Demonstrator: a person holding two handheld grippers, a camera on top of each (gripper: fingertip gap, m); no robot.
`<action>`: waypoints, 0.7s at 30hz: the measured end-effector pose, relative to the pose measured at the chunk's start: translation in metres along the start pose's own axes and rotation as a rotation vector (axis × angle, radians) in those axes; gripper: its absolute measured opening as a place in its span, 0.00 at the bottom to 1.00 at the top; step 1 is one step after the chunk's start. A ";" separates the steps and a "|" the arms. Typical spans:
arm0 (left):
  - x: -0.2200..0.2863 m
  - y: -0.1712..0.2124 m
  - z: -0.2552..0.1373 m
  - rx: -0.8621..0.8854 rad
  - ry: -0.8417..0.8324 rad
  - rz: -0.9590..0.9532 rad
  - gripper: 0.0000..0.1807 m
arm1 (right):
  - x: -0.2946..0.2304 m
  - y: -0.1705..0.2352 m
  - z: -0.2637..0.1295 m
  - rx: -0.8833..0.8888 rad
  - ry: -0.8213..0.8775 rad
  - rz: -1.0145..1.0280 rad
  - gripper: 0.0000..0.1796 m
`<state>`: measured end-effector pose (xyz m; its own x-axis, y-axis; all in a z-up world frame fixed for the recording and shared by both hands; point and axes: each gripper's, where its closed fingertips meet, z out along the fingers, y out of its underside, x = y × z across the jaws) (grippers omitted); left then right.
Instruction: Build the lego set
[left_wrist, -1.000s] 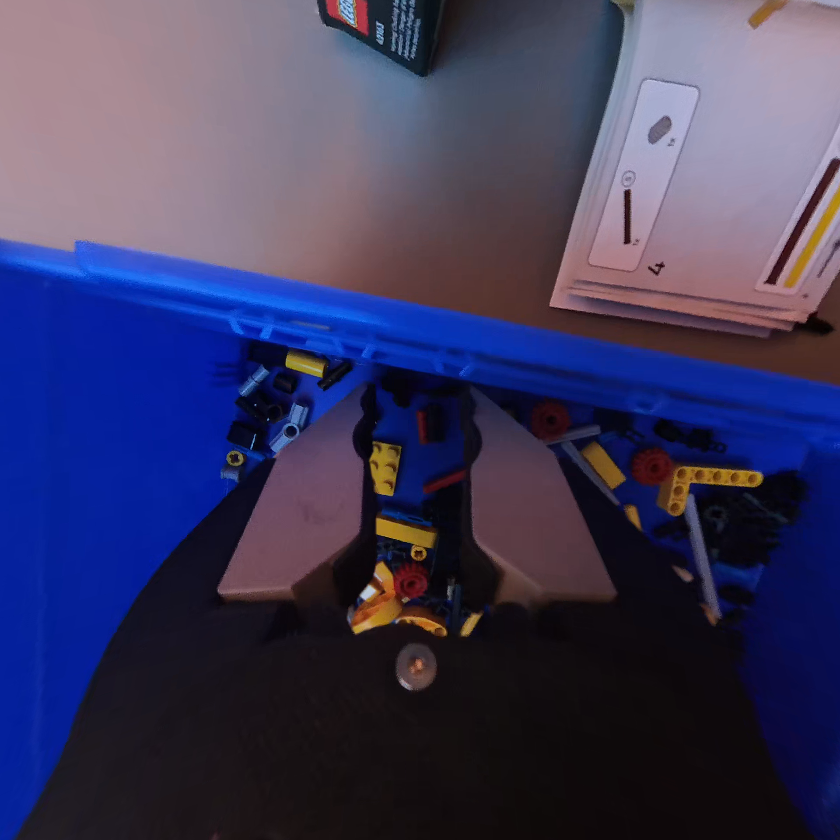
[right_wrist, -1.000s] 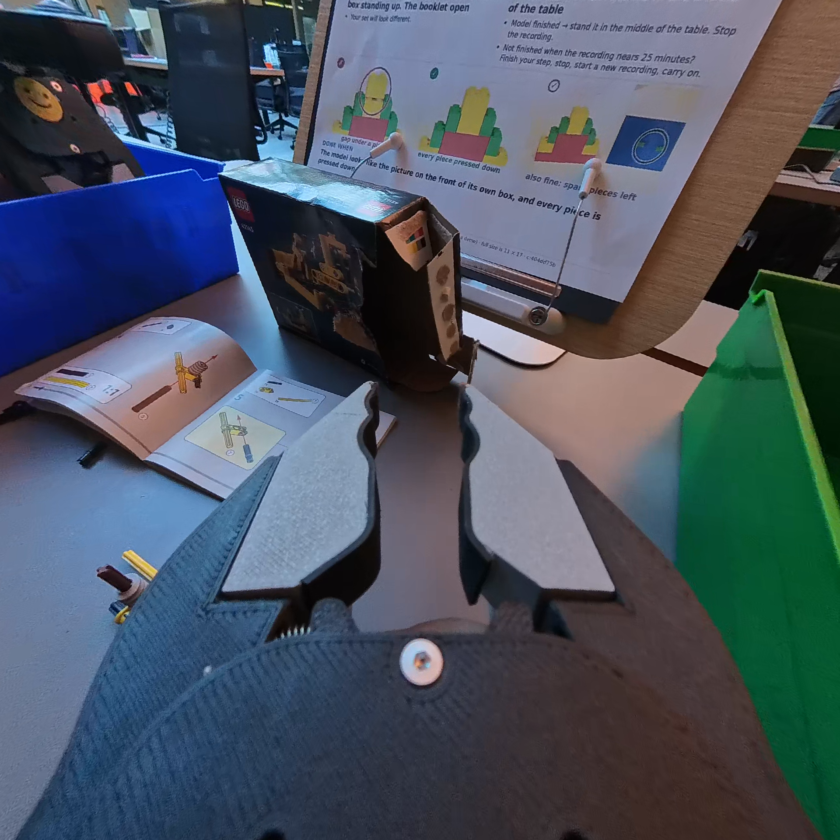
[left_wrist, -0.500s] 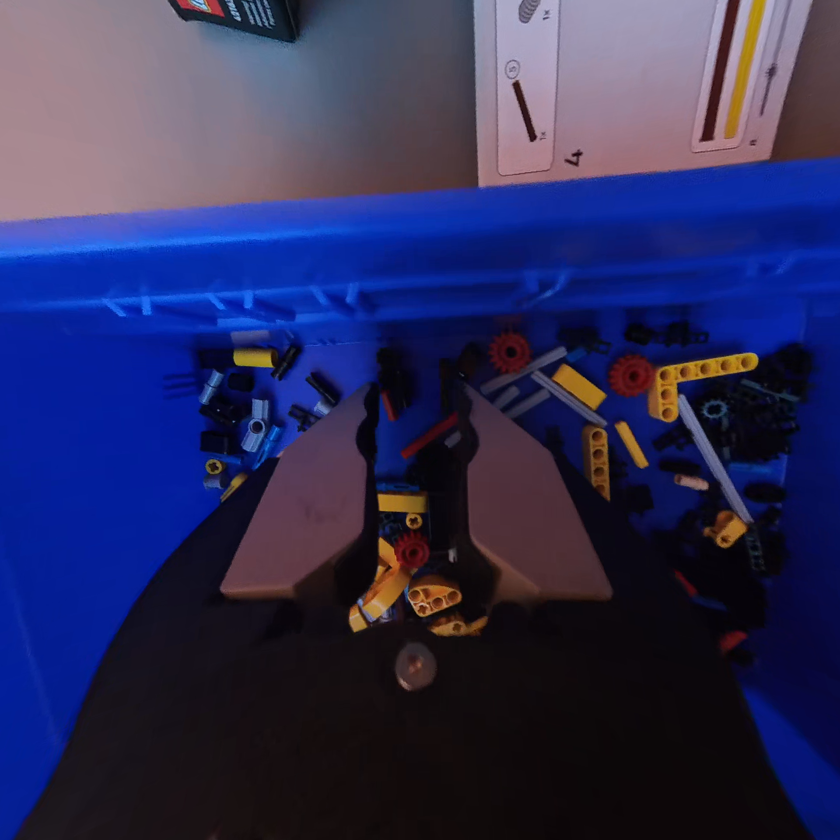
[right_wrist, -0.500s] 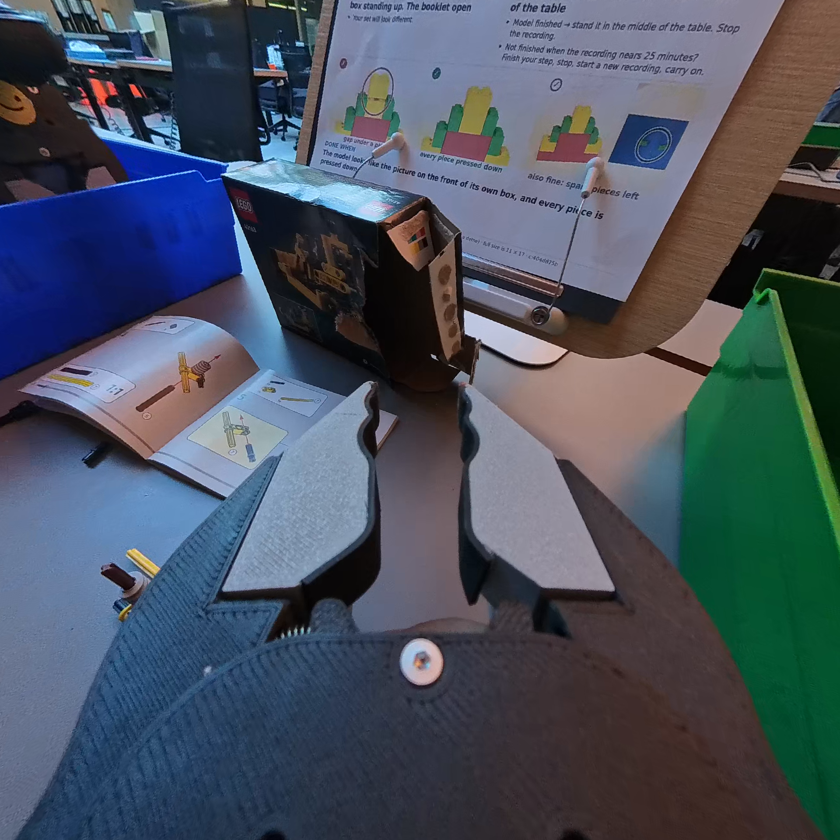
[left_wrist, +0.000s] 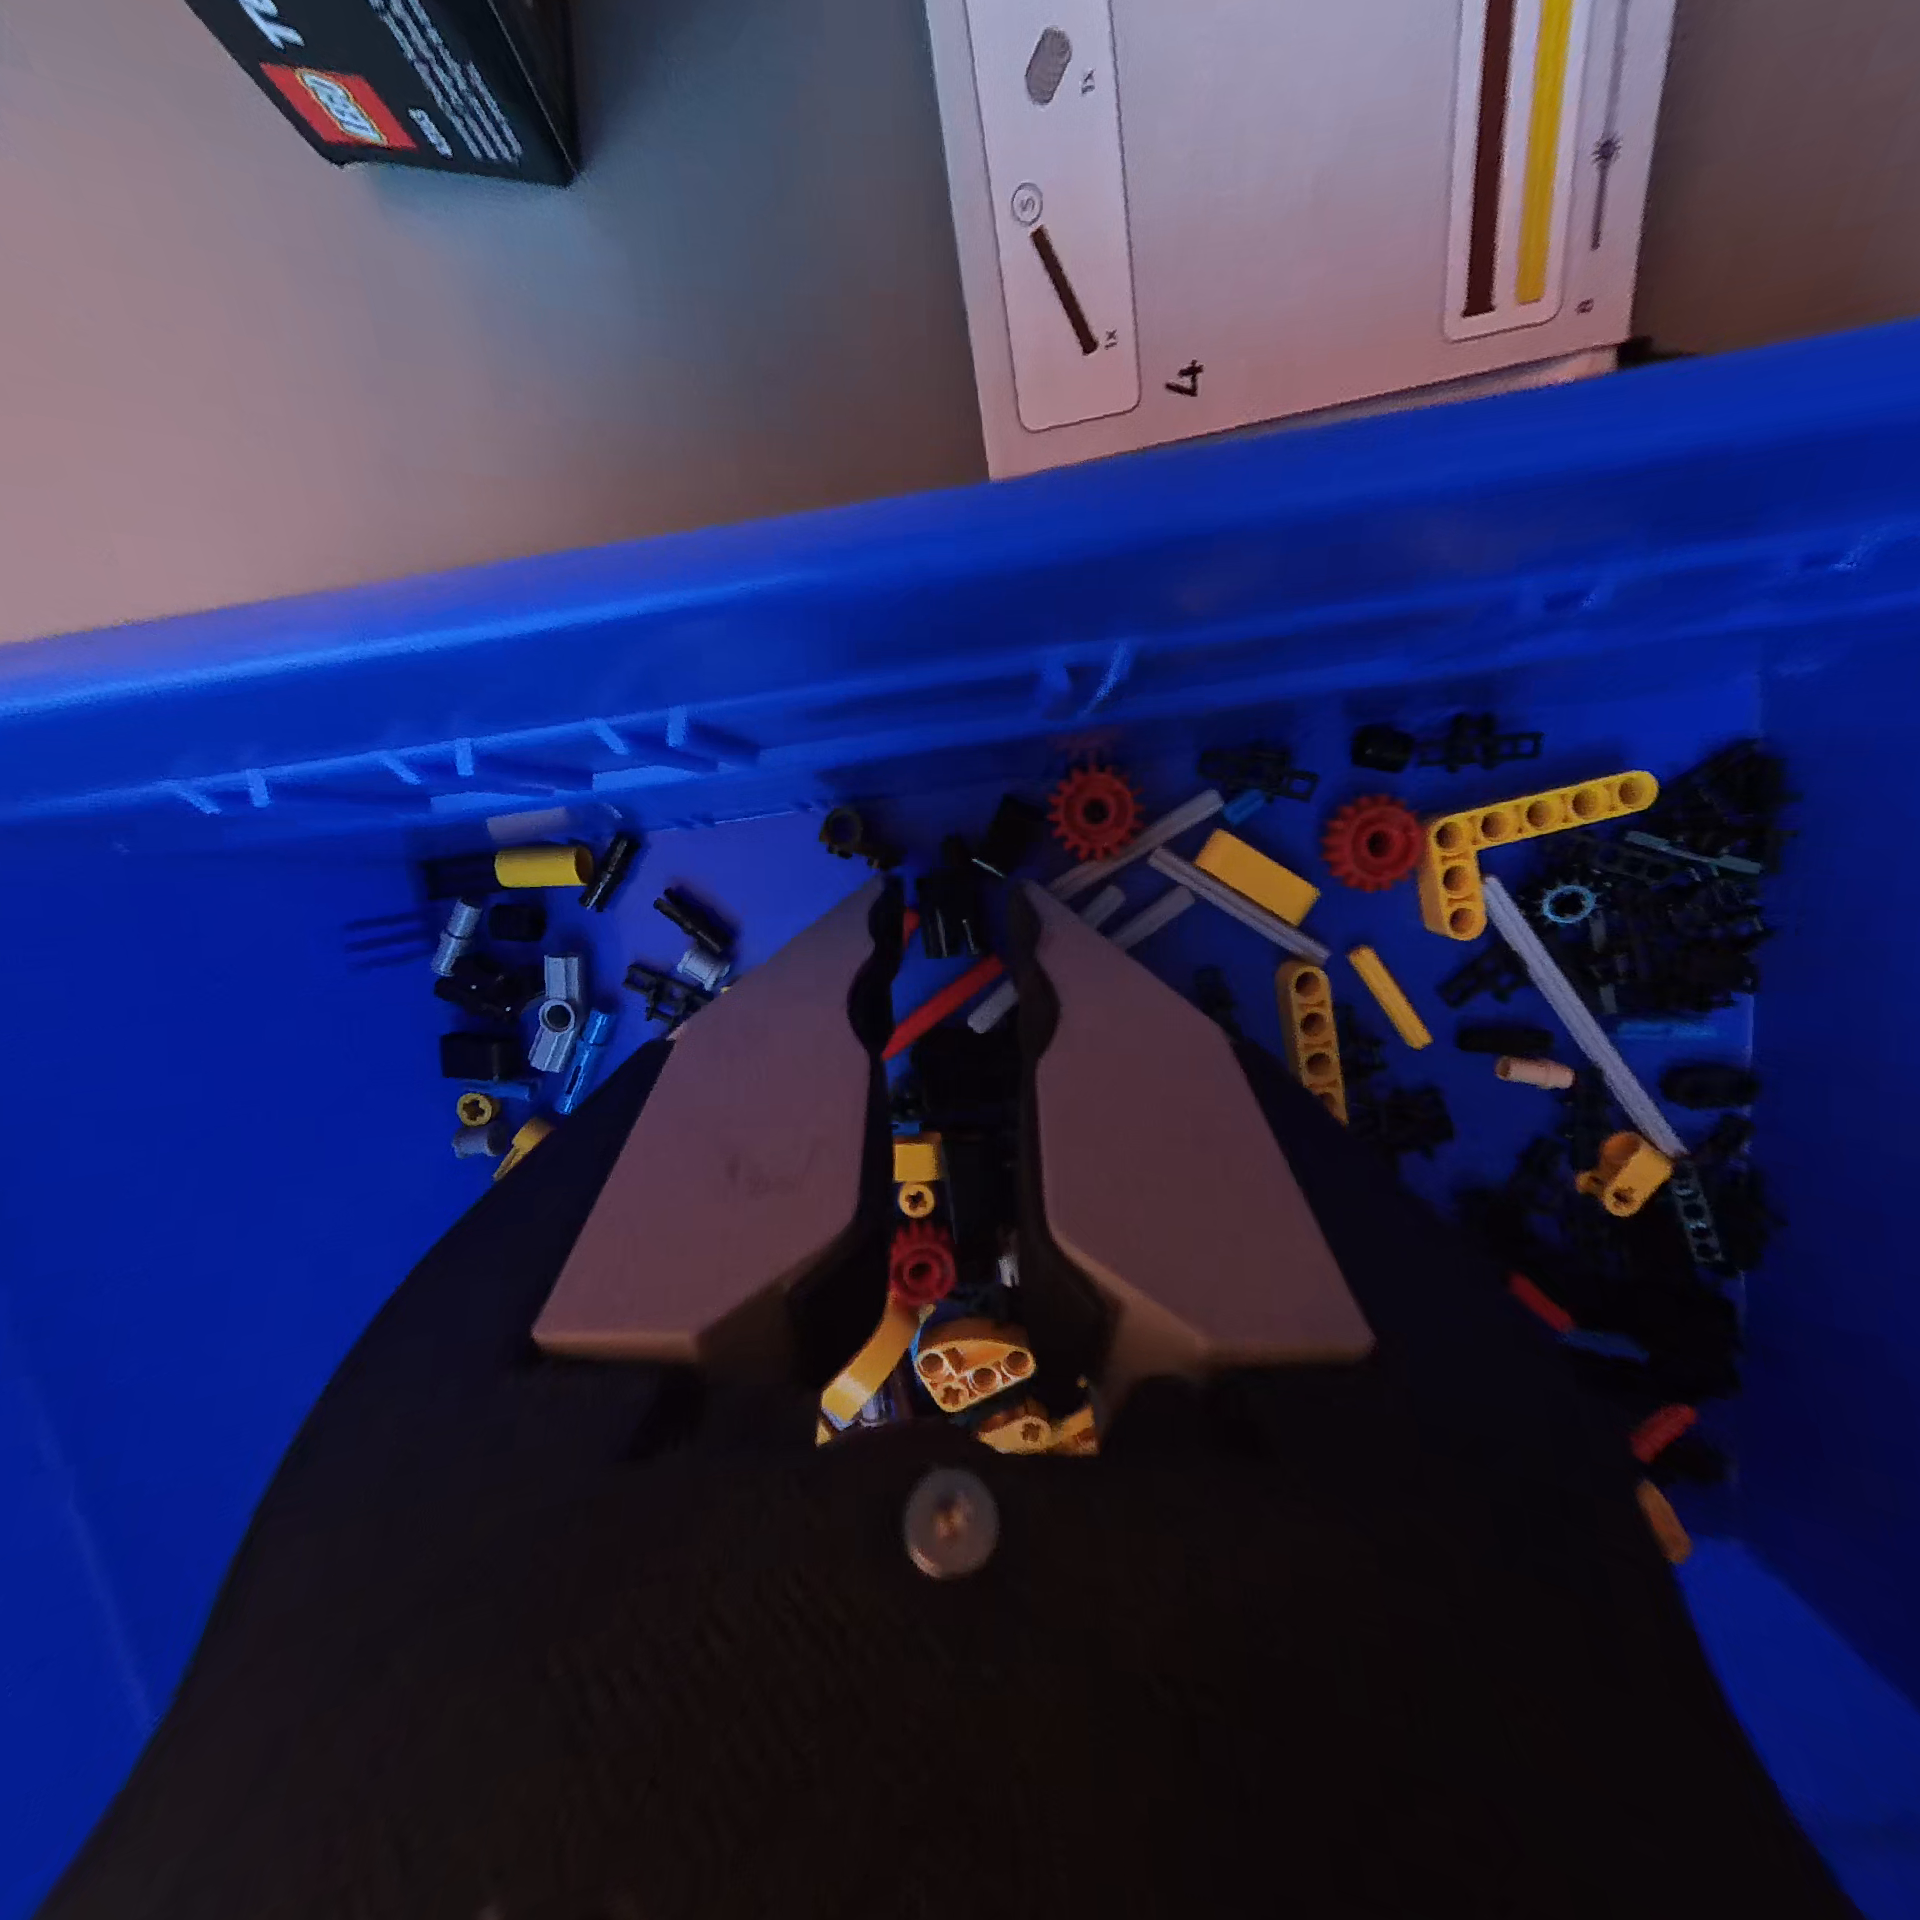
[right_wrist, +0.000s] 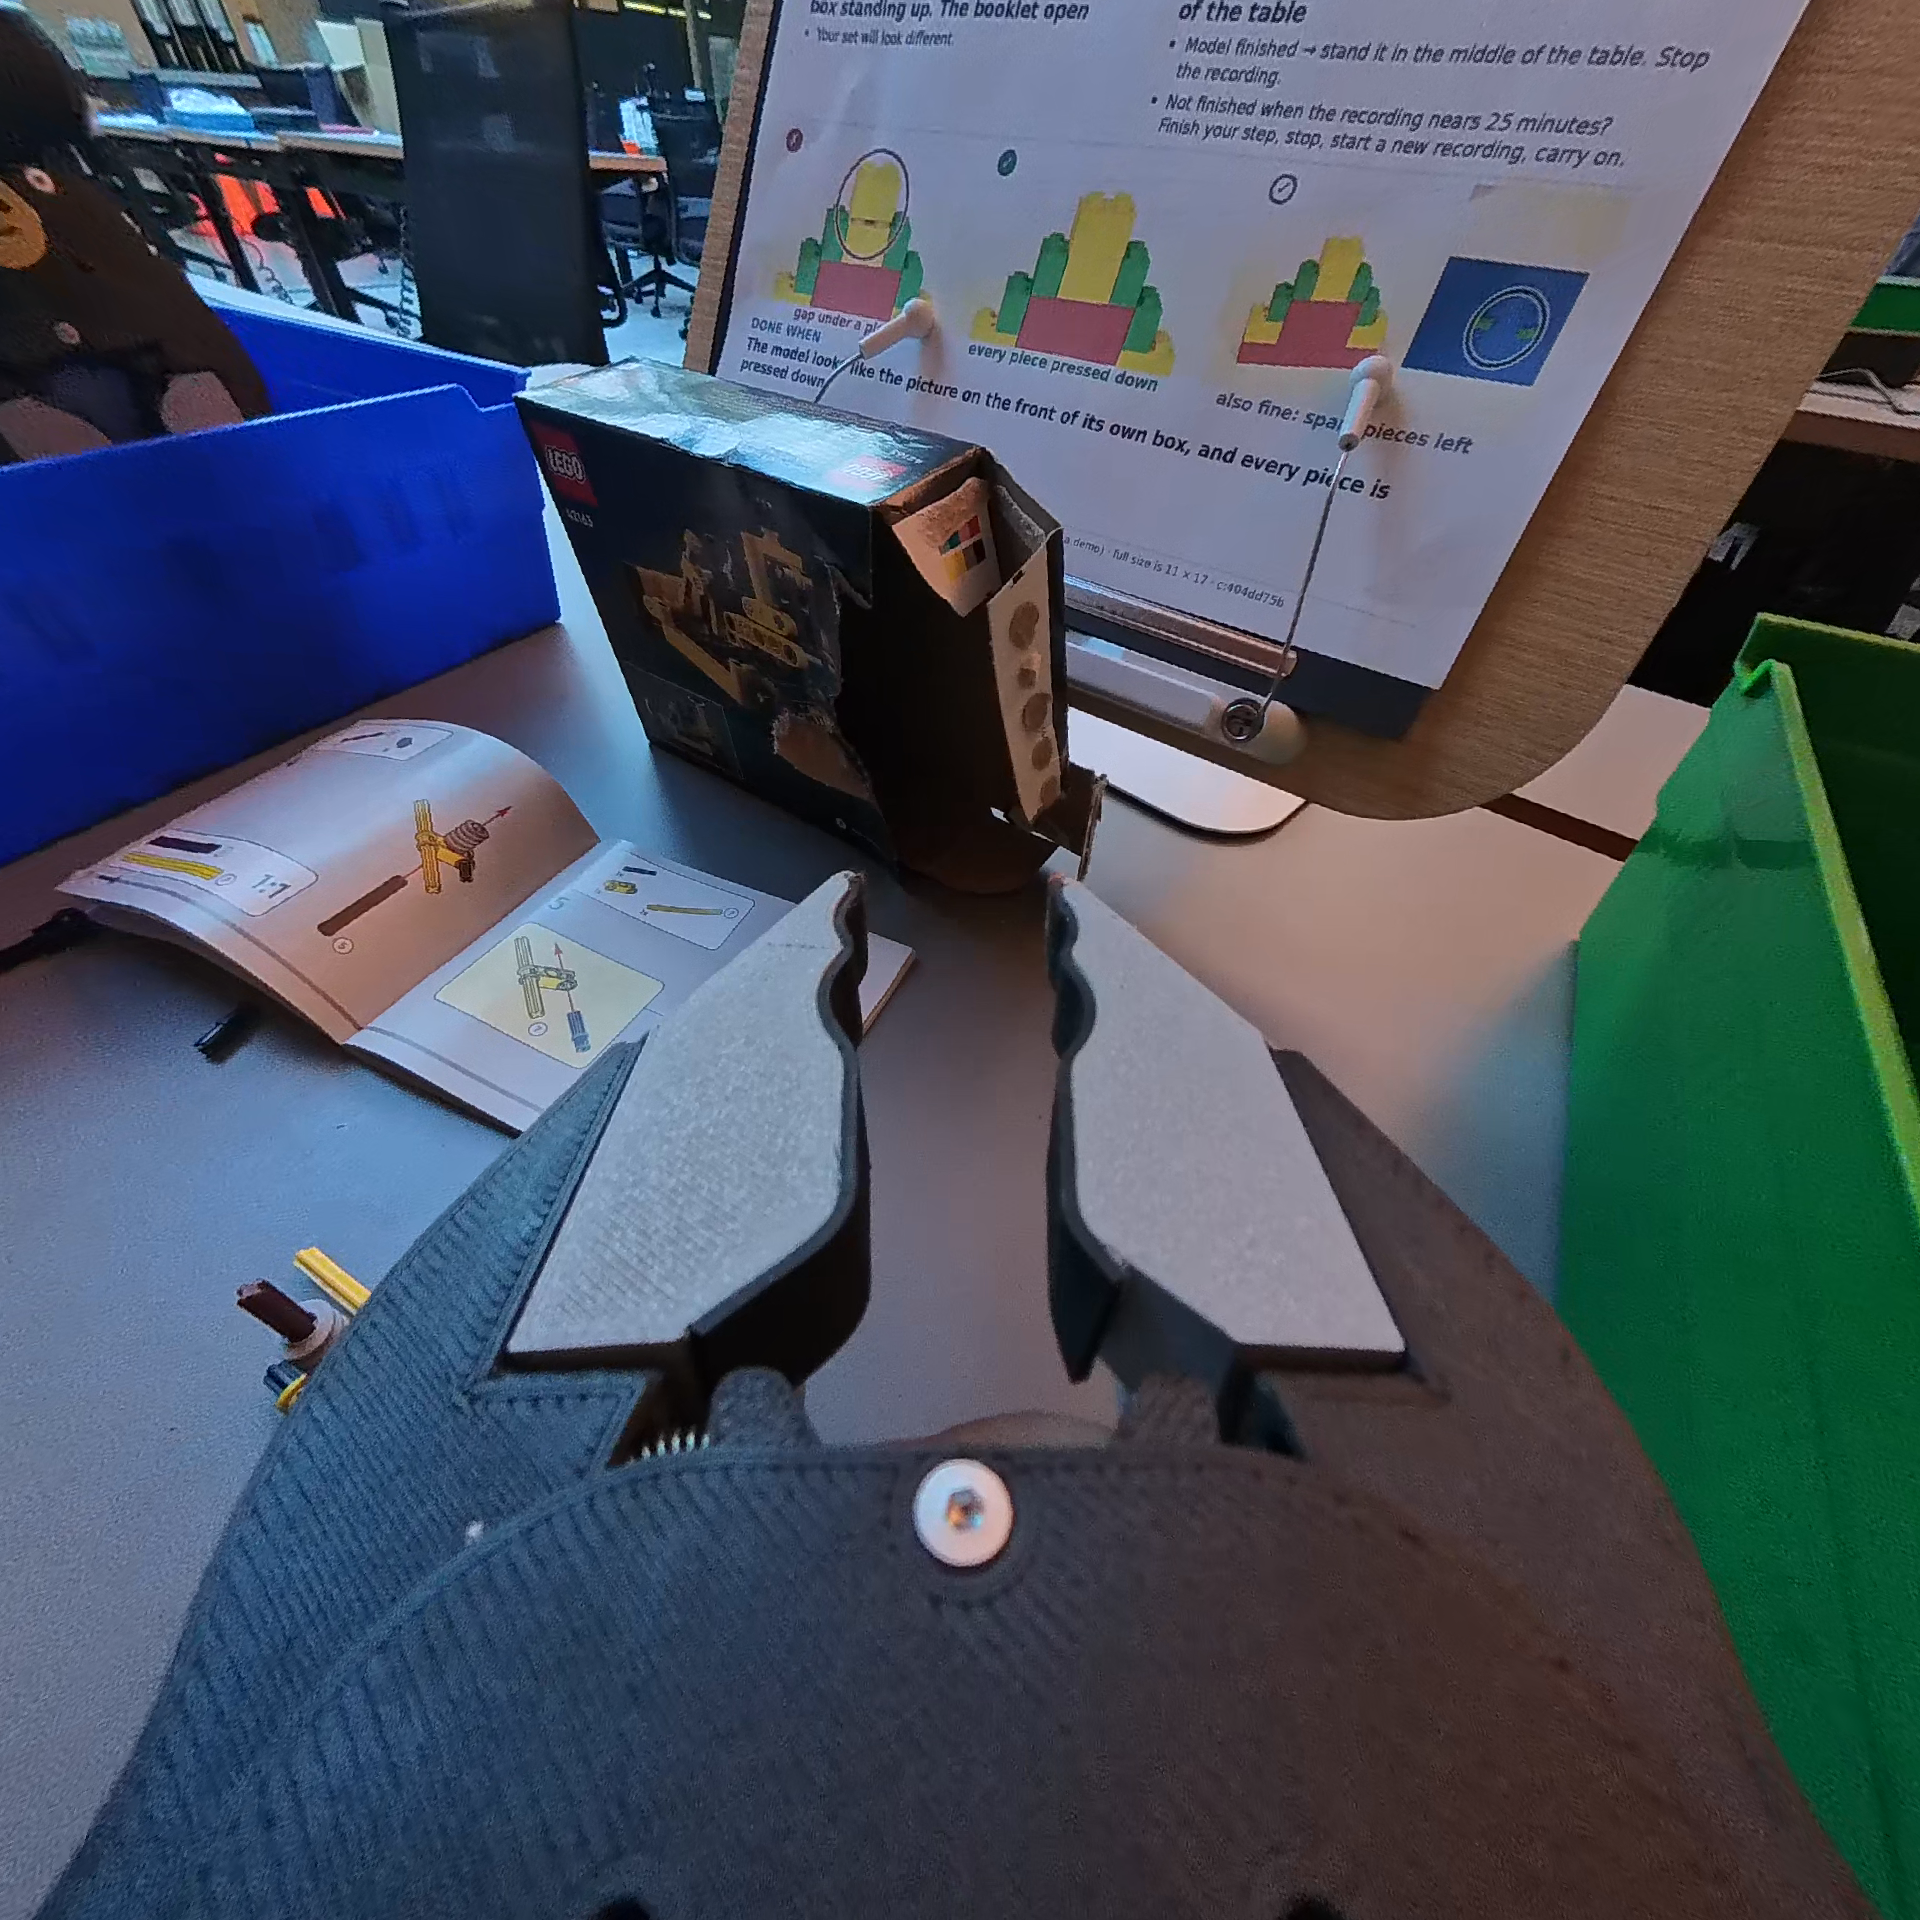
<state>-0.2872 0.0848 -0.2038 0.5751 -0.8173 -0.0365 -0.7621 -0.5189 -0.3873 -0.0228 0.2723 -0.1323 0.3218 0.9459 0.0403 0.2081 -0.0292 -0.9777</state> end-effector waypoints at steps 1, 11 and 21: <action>0.002 -0.001 -0.002 0.007 0.005 0.003 0.08 | 0.000 0.000 0.000 0.000 0.000 -0.001 0.17; 0.005 -0.002 0.000 -0.012 0.021 0.012 0.05 | -0.001 0.000 -0.001 0.000 -0.002 0.001 0.17; 0.013 -0.004 0.001 -0.004 0.034 0.014 0.04 | -0.001 0.001 -0.001 -0.003 -0.005 0.000 0.17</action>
<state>-0.2765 0.0763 -0.2041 0.5543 -0.8322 -0.0105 -0.7709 -0.5086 -0.3835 -0.0224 0.2709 -0.1327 0.3174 0.9475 0.0395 0.2105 -0.0297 -0.9771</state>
